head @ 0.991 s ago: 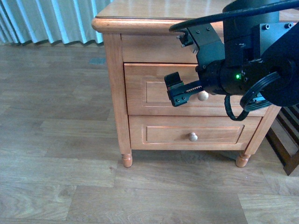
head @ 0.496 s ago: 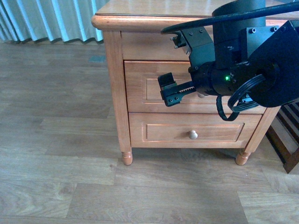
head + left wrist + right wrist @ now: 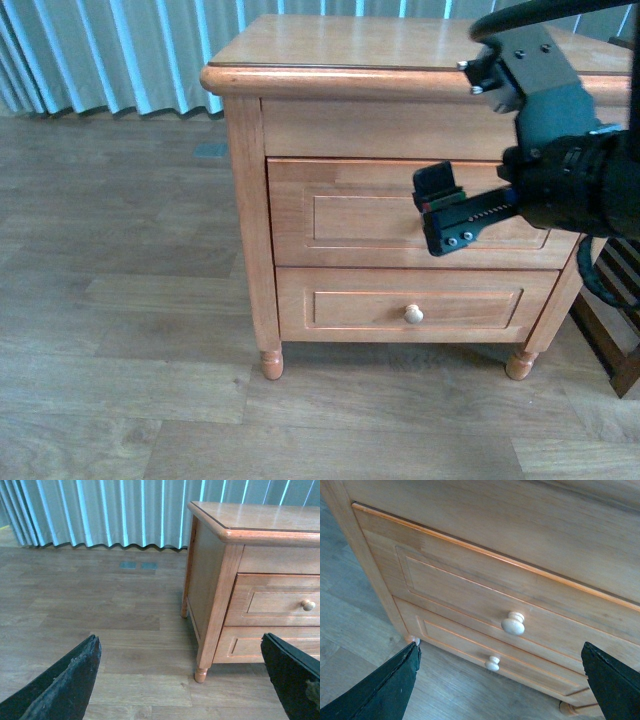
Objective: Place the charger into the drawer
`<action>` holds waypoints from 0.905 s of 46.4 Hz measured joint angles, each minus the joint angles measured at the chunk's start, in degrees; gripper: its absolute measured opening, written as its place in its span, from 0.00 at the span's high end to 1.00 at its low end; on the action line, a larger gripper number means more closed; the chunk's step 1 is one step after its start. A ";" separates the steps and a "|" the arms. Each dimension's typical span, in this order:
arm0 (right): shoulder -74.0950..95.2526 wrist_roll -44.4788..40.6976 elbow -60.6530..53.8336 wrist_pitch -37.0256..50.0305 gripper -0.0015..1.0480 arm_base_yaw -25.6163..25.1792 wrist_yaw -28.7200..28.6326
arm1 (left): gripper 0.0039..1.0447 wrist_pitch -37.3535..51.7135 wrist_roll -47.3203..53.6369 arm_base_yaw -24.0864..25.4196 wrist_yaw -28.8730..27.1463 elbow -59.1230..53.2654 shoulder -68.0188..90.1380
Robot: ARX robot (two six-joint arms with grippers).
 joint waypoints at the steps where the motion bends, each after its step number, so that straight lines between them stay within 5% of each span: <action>1: -0.92 0.07 -0.94 0.13 0.08 -0.26 -0.20 | 0.06 0.00 0.00 0.00 0.00 0.00 0.00; 12: -20.35 2.71 -14.23 -3.13 0.08 -8.85 -4.92 | 0.06 0.00 0.00 0.00 0.00 0.00 0.00; 33: -46.42 7.06 -22.56 -14.86 0.08 -25.33 -16.22 | 0.06 0.00 0.00 0.00 0.00 0.00 0.00; 42: -49.66 7.69 -23.28 -15.67 0.08 -27.06 -16.17 | 0.06 0.00 0.00 0.00 0.00 0.00 0.00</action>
